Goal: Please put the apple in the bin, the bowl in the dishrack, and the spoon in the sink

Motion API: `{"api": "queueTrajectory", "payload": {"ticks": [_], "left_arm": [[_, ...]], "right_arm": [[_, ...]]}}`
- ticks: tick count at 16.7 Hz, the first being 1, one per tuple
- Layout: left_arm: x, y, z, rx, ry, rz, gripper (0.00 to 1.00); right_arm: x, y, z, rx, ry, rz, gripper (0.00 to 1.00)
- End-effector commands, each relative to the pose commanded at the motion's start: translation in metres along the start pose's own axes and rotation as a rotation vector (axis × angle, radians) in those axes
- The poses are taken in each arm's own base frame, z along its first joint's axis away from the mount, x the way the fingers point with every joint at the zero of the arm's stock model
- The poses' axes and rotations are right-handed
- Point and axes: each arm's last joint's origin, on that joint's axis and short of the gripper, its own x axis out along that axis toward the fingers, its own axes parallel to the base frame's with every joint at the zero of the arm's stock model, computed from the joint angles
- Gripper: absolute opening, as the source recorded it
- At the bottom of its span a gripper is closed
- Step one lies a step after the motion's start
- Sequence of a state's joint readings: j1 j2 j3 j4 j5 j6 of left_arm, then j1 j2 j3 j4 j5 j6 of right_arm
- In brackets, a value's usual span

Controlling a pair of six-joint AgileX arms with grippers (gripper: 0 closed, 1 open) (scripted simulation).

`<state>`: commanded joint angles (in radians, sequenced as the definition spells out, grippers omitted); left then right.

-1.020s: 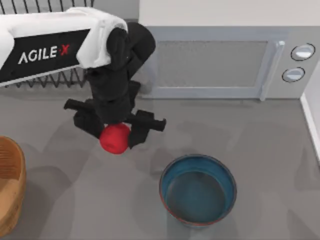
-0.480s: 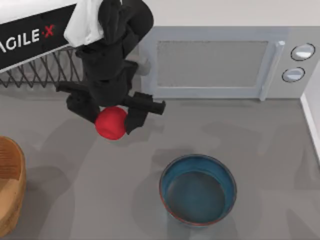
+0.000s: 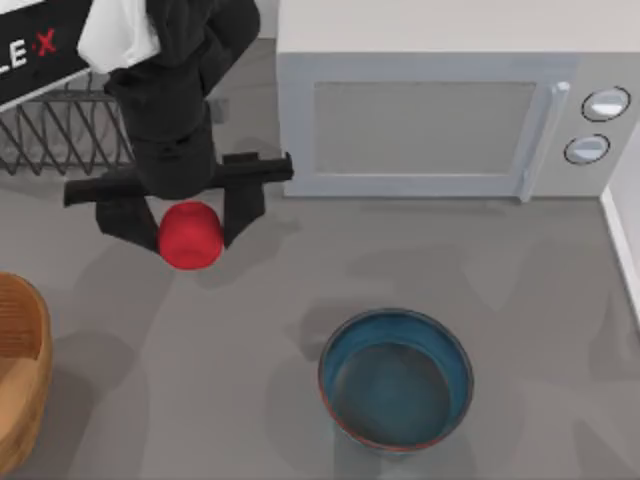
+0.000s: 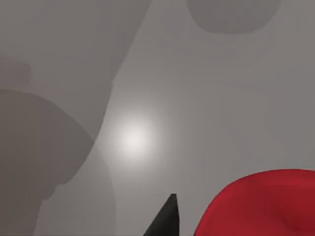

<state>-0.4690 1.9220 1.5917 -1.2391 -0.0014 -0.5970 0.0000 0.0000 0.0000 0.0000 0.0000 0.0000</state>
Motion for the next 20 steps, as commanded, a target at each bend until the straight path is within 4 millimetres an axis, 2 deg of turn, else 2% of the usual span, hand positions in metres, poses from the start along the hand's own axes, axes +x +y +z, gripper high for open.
{"api": "queueTrajectory", "payload": {"ticks": [3,8,15,18,20], "left_arm": [[-0.007,0.025,0.002,-0.375,0.018,0.014,0.0],[-0.015,0.078,-0.006,-1.171,0.049,0.079,0.0],[-0.028,0.147,-0.036,-2.238,0.027,0.165,0.0],[-0.037,0.169,-0.053,-2.594,0.007,0.13,0.0],[-0.042,0.179,-0.063,-2.771,0.001,0.092,0.0]], "right_arm": [[0.0,0.0,0.0,0.0,0.0,0.0,1.0],[0.0,0.0,0.0,0.0,0.0,0.0,1.0],[0.0,0.0,0.0,0.0,0.0,0.0,1.0],[0.0,0.0,0.0,0.0,0.0,0.0,1.0],[0.0,0.0,0.0,0.0,0.0,0.0,1.0]]}}
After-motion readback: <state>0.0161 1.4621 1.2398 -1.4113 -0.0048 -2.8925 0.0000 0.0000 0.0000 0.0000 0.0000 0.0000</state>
